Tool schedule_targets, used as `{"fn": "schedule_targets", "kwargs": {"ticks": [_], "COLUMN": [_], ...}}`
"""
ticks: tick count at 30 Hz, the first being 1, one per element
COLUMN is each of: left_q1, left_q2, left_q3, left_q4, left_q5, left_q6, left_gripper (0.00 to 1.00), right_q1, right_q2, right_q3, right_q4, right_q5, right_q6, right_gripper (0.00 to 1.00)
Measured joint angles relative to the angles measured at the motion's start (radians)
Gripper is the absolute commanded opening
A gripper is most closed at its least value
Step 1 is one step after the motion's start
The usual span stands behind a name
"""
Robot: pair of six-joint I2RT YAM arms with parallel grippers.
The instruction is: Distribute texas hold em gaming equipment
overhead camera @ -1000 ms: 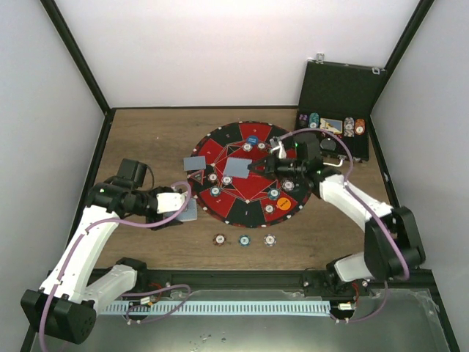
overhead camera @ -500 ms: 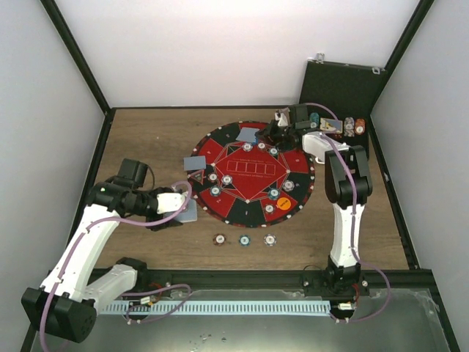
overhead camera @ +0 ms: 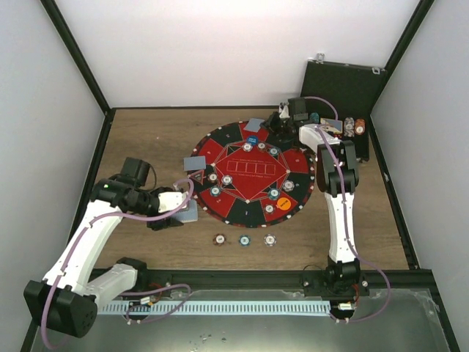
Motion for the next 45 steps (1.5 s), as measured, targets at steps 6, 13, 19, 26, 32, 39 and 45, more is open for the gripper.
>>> {"fn": "schedule_targets", "kwargs": {"ticks": [6, 13, 19, 26, 32, 39, 45], "left_q1": [0.000, 0.000, 0.000, 0.000, 0.000, 0.000, 0.000], "left_q2": [0.017, 0.024, 0.033, 0.028, 0.002, -0.024, -0.028], "left_q3": [0.000, 0.000, 0.000, 0.002, 0.002, 0.002, 0.002], "left_q4": [0.004, 0.015, 0.031, 0.033, 0.031, 0.024, 0.019], "left_q5": [0.000, 0.000, -0.005, -0.011, -0.011, -0.011, -0.008], "left_q6": [-0.007, -0.029, -0.048, -0.056, -0.056, -0.055, -0.054], "left_gripper": [0.04, 0.04, 0.04, 0.04, 0.04, 0.04, 0.04], "right_q1": [0.000, 0.000, 0.001, 0.093, 0.347, 0.577, 0.683], "right_q2": [0.024, 0.010, -0.200, -0.622, -0.913, -1.060, -1.046], "right_q3": [0.060, 0.056, -0.134, -0.514, -0.836, -1.021, -1.020], "right_q4": [-0.071, -0.187, -0.228, -0.141, -0.008, 0.105, 0.191], "right_q5": [0.027, 0.075, 0.110, 0.106, 0.053, 0.014, 0.000], "right_q6": [-0.036, -0.090, -0.116, -0.103, -0.013, 0.113, 0.168], "right_gripper": [0.31, 0.40, 0.47, 0.76, 0.92, 0.92, 0.89]}}
